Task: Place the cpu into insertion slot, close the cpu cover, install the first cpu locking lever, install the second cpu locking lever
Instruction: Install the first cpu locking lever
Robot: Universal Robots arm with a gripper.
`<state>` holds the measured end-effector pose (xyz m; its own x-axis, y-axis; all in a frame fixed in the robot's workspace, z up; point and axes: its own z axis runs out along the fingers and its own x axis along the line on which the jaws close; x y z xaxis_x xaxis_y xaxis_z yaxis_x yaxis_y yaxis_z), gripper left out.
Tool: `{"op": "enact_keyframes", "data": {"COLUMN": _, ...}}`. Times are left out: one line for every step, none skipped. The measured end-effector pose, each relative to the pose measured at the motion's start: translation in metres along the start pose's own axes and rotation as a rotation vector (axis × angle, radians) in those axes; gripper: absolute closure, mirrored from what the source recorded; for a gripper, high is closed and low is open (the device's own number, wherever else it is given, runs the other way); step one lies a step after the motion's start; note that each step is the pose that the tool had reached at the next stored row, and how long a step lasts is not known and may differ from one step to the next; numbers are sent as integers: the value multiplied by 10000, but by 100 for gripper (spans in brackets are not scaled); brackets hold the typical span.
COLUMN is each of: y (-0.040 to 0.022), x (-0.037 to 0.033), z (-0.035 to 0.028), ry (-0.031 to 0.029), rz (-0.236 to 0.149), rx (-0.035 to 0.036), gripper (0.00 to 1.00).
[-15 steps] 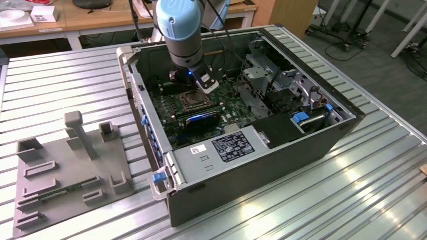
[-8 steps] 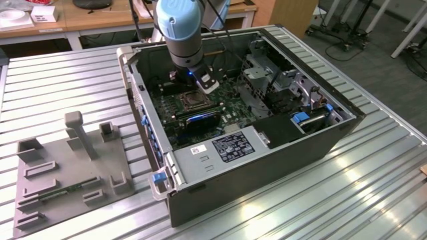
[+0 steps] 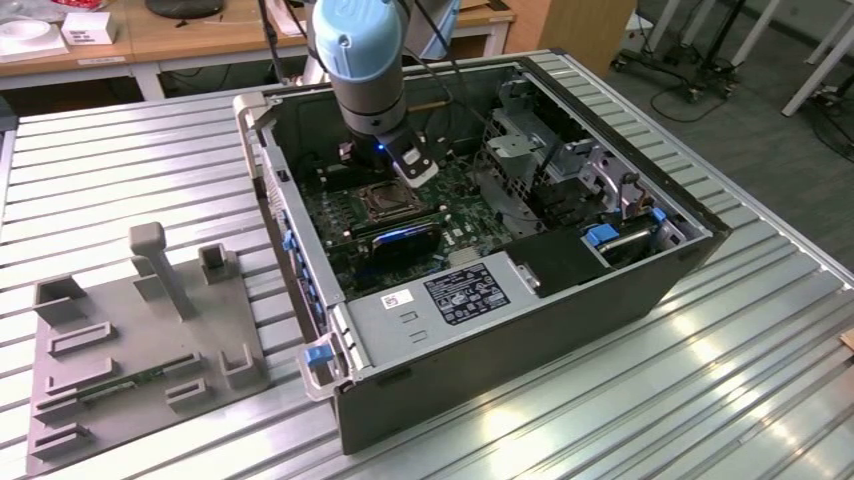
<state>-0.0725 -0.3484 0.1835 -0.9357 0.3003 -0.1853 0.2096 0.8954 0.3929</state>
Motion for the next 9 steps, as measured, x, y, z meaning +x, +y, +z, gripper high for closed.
{"op": "enact_keyframes", "data": {"y": 0, "x": 0, "z": 1, "ry": 0, "rz": -1, "rx": 3, "gripper": 89}}
{"op": "enact_keyframes", "data": {"y": -1, "x": 0, "z": 3, "ry": -1, "rz": -2, "rx": 5, "gripper": 89}}
{"op": "enact_keyframes", "data": {"y": -1, "x": 0, "z": 4, "ry": -2, "rz": -3, "rx": 7, "gripper": 89}}
{"op": "enact_keyframes", "data": {"y": -2, "x": 1, "z": 5, "ry": -2, "rz": -4, "rx": 9, "gripper": 89}}
{"op": "enact_keyframes", "data": {"y": -2, "x": 1, "z": 6, "ry": -2, "rz": -4, "rx": 12, "gripper": 89}}
{"op": "enact_keyframes", "data": {"y": -2, "x": 1, "z": 7, "ry": -2, "rz": -4, "rx": 13, "gripper": 89}}
{"op": "enact_keyframes", "data": {"y": -3, "x": 1, "z": 7, "ry": -2, "rz": -4, "rx": 14, "gripper": 89}}
{"op": "enact_keyframes", "data": {"y": -3, "x": 1, "z": 8, "ry": -3, "rz": -5, "rx": 13, "gripper": 89}}
{"op": "enact_keyframes", "data": {"y": -4, "x": 1, "z": 9, "ry": -3, "rz": -5, "rx": 13, "gripper": 89}}
